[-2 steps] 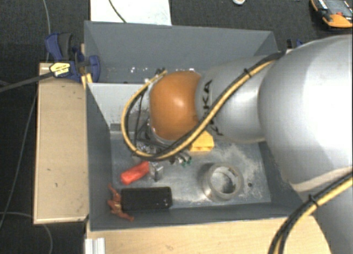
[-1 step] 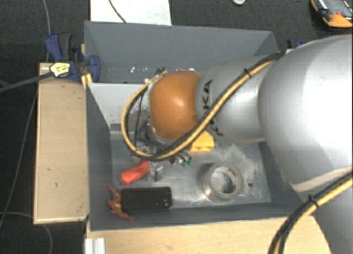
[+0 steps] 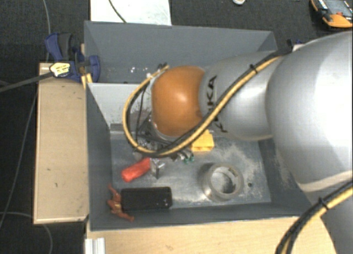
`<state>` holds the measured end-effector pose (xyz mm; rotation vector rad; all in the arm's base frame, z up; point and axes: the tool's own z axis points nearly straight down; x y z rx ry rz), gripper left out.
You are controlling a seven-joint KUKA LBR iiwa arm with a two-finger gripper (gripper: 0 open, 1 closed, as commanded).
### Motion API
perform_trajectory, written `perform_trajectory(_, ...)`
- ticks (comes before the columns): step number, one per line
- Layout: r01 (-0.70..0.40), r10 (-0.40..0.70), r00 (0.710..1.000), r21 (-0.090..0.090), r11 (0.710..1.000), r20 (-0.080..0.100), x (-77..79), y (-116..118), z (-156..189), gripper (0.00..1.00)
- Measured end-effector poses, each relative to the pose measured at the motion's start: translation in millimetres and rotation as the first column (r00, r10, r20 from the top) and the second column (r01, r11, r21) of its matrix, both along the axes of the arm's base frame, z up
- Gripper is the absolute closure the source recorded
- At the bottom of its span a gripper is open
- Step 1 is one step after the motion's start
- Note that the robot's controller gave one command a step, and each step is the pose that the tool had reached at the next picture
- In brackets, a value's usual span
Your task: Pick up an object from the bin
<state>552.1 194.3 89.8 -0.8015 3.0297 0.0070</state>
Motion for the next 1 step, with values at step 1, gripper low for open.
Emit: perform_trajectory(1,0.001,-0.001,1.0,0.0,1.0,0.001,0.1,0.2,19.4,1.0)
